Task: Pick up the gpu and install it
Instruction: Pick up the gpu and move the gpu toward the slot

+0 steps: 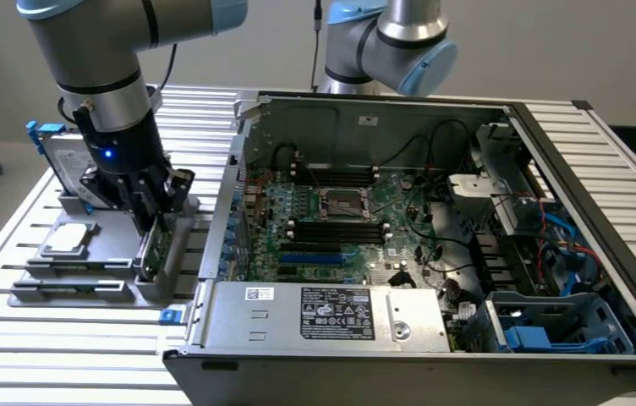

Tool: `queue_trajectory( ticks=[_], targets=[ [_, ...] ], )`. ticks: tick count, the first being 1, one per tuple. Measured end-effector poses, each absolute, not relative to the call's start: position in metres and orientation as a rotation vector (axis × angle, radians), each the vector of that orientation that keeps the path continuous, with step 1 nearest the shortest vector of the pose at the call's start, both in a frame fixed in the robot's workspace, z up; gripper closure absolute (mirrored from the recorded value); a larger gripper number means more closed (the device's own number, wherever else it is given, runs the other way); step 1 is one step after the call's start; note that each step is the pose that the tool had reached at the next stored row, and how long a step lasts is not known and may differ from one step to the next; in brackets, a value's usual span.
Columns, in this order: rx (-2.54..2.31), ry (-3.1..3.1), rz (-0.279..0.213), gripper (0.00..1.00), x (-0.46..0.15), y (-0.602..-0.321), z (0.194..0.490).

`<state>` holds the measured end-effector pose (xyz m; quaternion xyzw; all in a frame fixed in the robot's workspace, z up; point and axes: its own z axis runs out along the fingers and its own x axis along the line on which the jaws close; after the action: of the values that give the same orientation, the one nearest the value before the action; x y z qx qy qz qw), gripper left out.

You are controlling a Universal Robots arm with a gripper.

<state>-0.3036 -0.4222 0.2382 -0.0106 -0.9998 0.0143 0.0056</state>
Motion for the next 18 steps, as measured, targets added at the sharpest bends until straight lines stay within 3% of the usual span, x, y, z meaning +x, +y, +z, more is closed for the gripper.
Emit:
queue_trajectory(
  ticks=[8,9,18],
  targets=[
    [-0.033,-3.131,0.045,0.65,-0.3036,-0.4222,0.2375],
    [-0.033,-3.131,0.045,0.73,-0.3036,-0.4222,0.2375],
    [-0.033,-3.131,0.045,0.73,-0.3036,-0.4222,0.2375]
  ],
)
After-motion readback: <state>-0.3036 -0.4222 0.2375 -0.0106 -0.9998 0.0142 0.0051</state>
